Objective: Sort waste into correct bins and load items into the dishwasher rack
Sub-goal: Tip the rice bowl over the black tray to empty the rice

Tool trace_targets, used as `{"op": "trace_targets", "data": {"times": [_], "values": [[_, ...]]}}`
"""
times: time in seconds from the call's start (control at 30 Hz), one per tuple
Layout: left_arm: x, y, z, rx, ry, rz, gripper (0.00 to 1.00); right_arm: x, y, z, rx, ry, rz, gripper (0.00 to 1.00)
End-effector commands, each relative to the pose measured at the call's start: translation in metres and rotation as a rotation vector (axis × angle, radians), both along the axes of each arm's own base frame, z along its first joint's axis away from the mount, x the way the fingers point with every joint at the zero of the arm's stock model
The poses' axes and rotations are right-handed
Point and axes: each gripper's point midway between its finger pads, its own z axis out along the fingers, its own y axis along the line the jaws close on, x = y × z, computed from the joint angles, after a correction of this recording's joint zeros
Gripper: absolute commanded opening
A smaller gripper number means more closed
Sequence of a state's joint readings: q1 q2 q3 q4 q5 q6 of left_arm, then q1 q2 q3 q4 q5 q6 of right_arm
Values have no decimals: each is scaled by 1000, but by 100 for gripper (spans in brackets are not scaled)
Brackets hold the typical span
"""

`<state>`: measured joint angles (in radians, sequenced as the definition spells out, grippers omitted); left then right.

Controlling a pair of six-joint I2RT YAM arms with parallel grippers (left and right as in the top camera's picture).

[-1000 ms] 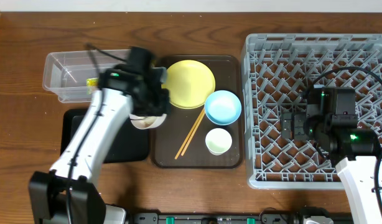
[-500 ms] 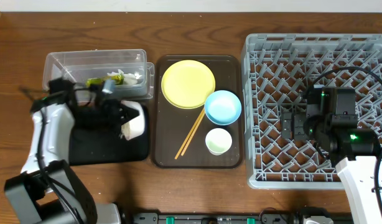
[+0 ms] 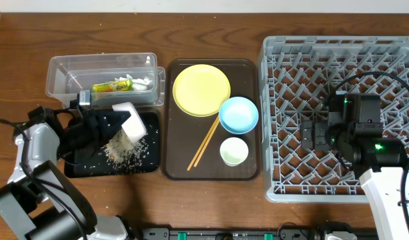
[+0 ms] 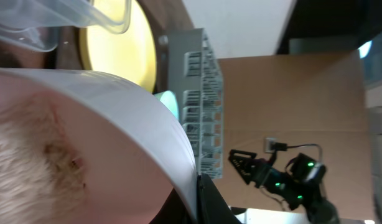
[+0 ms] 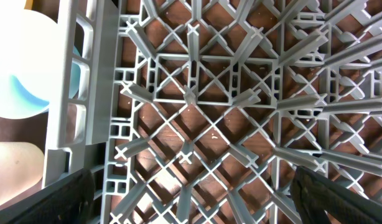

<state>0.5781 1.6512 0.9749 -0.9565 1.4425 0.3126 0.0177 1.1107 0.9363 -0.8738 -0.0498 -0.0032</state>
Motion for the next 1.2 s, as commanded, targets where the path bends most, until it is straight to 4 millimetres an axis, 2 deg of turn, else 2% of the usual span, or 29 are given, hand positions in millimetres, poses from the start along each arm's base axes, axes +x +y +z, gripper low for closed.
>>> {"op": "trace_targets", "data": {"times": [0.0,0.33,0.7,0.8,0.97,1.1,1.17], "values": [[4,1,14,-106,-52,23,6,3,2,7,13,-16,-8,99],[4,3,16,-177,37,45,6,3,2,7,12,-14,-8,99],[4,19,16,-354,298,131,6,3,2,7,12,-13,-8,99],[4,27,16,-335,261,150,6,3,2,7,12,-13,-8,99],[8,33,12,-99,-59,117,6,3,2,7,12,-13,-8,99],[8,33,12,-73,-96,109,6,3,2,7,12,-13,-8,99],[8,33,12,-124,-17,121,6,3,2,7,12,-13,-8,99]]}}
